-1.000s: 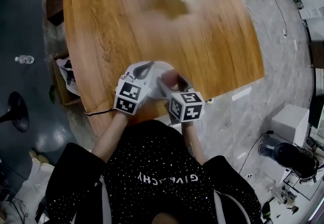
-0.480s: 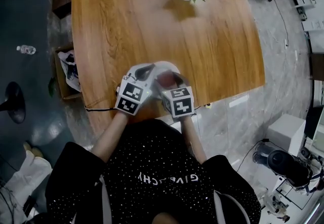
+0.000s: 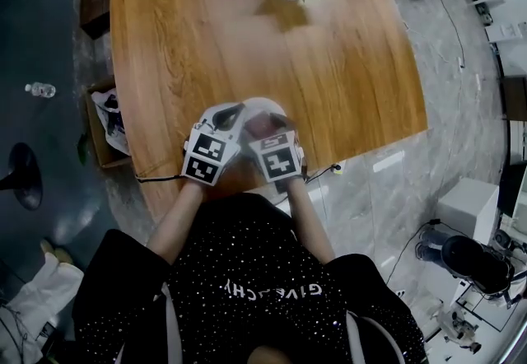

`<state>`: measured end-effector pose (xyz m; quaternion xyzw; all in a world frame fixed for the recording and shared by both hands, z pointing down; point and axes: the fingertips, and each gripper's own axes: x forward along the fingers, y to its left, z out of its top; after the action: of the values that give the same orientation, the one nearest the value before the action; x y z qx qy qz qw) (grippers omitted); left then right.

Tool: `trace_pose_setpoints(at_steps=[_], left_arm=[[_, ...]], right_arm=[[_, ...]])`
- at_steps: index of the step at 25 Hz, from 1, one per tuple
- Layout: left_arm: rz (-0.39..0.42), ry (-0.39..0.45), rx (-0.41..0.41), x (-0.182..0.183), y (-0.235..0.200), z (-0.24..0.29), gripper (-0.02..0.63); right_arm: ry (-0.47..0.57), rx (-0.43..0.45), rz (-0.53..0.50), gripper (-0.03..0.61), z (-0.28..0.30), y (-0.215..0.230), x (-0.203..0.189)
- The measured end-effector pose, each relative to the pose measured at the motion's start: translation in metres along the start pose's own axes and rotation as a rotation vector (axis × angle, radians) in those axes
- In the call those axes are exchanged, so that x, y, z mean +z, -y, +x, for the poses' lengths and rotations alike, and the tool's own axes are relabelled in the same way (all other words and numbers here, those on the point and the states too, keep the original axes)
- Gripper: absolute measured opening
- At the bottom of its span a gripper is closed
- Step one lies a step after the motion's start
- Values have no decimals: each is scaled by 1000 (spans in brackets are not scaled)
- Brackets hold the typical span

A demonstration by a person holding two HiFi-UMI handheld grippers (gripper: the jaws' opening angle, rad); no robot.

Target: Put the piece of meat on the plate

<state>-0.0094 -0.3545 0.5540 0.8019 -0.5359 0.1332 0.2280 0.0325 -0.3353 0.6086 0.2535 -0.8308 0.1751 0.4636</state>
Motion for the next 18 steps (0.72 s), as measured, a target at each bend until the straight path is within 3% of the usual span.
trace_pose_setpoints(at_steps=[9, 12, 18], left_arm=[[13, -1, -12, 0, 5, -4, 6], [35, 9, -11, 6, 4, -6, 6], [81, 18, -36, 13, 13, -10, 6]], right_arm=[[43, 12, 7, 308, -3, -1, 0], [62, 23, 72, 308, -11, 0, -1], [196, -15, 182, 308, -42, 8, 6]])
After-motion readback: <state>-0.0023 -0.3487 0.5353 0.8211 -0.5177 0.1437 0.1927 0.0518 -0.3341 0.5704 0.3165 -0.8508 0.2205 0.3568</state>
